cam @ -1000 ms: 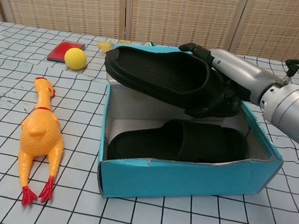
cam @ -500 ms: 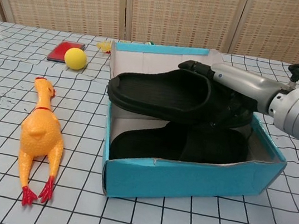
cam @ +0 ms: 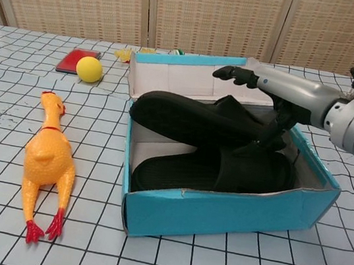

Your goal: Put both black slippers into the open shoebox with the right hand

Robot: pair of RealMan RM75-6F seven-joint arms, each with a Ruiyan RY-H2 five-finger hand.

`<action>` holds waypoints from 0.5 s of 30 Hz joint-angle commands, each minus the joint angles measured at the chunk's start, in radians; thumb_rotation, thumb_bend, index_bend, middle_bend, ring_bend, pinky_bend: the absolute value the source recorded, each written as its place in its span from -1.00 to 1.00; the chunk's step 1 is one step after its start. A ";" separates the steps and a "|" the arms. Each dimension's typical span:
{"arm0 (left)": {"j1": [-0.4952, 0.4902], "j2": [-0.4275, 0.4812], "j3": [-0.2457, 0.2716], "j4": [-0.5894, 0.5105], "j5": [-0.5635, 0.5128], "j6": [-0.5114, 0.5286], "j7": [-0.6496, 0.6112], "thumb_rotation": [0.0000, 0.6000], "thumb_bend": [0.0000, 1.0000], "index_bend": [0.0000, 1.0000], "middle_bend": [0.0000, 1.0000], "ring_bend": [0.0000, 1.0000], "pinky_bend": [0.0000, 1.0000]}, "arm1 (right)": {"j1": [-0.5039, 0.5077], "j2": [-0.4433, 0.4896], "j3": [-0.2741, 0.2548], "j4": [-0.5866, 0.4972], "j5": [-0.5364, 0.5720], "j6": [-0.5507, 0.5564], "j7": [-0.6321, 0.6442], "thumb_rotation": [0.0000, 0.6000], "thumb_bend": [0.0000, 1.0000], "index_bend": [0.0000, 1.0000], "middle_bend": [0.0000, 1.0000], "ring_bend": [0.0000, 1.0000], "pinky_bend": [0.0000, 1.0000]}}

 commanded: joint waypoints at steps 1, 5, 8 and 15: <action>-0.001 -0.001 0.000 0.000 0.000 -0.002 0.001 1.00 0.66 -0.04 0.17 0.39 0.14 | -0.018 -0.040 0.008 0.016 -0.062 0.058 0.065 1.00 -1.00 -1.00 -1.00 -1.00 -1.00; -0.002 -0.002 0.001 0.000 0.000 -0.004 0.004 1.00 0.66 -0.04 0.17 0.40 0.14 | -0.035 -0.120 0.024 0.061 -0.152 0.142 0.190 1.00 -0.81 -0.82 -0.83 -0.95 -0.81; -0.002 -0.001 0.001 0.000 0.001 -0.003 0.004 1.00 0.66 -0.04 0.17 0.40 0.15 | -0.032 -0.170 0.019 0.114 -0.218 0.180 0.235 1.00 -0.66 -0.26 -0.41 -0.67 -0.46; 0.000 0.001 0.002 0.000 0.003 0.002 -0.001 1.00 0.66 -0.04 0.17 0.40 0.14 | -0.014 -0.228 0.002 0.158 -0.235 0.158 0.249 1.00 -0.41 0.21 -0.04 -0.28 -0.12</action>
